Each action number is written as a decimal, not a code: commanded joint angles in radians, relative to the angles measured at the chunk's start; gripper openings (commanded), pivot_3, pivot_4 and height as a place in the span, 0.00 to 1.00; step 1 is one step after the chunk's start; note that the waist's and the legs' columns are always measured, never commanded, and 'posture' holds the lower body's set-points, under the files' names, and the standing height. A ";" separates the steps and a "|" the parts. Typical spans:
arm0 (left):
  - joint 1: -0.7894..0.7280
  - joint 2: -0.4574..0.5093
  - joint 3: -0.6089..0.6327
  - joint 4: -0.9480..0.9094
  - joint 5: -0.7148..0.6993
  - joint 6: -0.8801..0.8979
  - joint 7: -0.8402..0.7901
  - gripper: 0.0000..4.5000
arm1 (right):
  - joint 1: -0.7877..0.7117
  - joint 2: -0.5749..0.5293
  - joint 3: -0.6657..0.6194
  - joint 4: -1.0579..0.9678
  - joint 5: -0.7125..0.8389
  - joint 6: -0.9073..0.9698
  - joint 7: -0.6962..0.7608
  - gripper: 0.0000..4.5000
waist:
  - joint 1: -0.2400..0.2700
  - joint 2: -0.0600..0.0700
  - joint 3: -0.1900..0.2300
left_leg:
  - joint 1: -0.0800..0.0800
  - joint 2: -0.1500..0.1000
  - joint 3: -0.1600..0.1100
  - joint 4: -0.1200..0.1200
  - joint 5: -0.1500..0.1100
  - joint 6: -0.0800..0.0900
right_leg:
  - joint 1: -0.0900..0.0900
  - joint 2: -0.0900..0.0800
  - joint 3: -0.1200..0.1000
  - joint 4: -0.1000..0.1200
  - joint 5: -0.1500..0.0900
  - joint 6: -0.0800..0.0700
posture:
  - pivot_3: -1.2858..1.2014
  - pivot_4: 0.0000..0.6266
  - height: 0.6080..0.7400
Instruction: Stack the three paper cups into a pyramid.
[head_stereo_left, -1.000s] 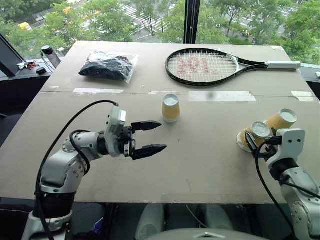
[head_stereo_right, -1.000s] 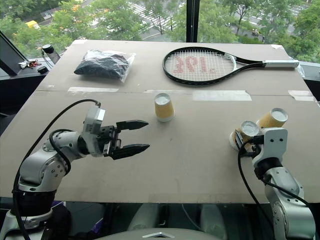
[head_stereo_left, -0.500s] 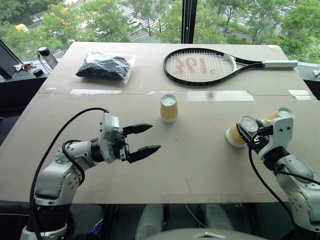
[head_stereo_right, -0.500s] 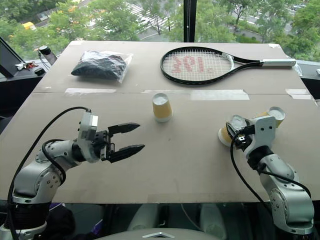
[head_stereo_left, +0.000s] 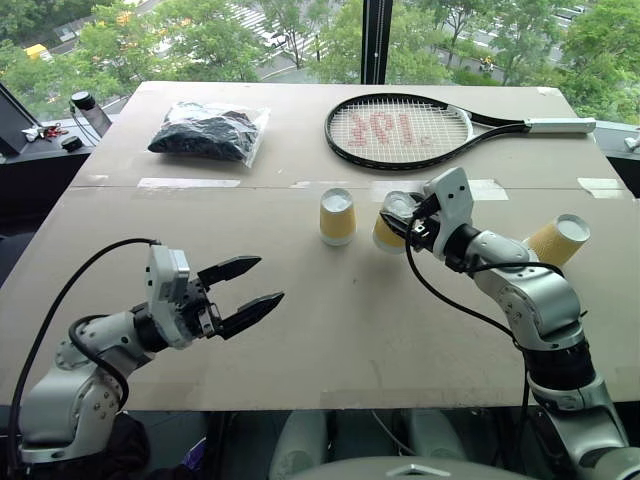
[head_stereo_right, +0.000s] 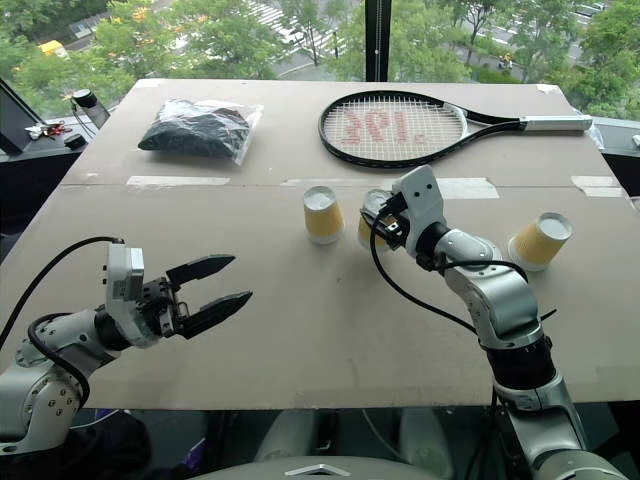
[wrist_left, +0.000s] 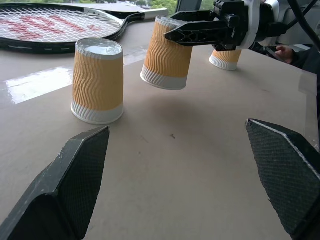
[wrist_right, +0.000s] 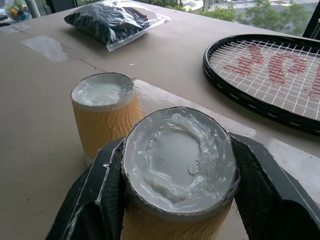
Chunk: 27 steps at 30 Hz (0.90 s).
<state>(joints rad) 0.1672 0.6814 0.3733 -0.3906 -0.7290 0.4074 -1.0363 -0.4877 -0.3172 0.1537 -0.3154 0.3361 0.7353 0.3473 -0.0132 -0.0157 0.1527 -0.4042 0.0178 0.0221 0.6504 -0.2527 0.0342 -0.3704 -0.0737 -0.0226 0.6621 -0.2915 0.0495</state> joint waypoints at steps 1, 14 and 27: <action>0.018 -0.002 0.053 -0.046 -0.020 -0.025 0.020 1.00 | -0.056 0.032 0.026 0.038 -0.025 -0.042 0.021 0.53 | -0.001 0.000 0.000 | 0.000 0.000 0.000 0.000 0.000 0.000 | 0.000 0.000 0.000 0.000 0.000 0.000 | 0.52 0.24 1.00; 0.062 -0.002 0.101 -0.040 -0.036 -0.051 -0.005 1.00 | -0.131 0.133 0.056 0.243 -0.126 -0.161 0.027 0.53 | -0.003 0.000 0.000 | 0.000 0.001 0.000 -0.001 0.000 0.000 | -0.001 0.001 0.001 0.001 0.000 0.000 | 0.52 0.24 1.00; 0.051 -0.021 0.191 0.009 -0.163 -0.051 -0.081 1.00 | -0.118 0.102 0.074 0.254 -0.200 -0.245 0.102 0.99 | -0.004 0.000 0.000 | 0.000 0.001 0.001 -0.001 0.000 0.000 | -0.001 0.001 0.001 0.001 0.000 0.000 | 0.52 0.24 1.00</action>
<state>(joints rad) 0.2262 0.6643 0.5416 -0.3738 -0.8463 0.3641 -1.1014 -0.5989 -0.1969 0.2319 -0.0006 0.1423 0.5190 0.4324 -0.0174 -0.0153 0.1529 -0.4042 0.0189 0.0228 0.6495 -0.2526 0.0338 -0.3719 -0.0728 -0.0217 0.6629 -0.2916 0.0493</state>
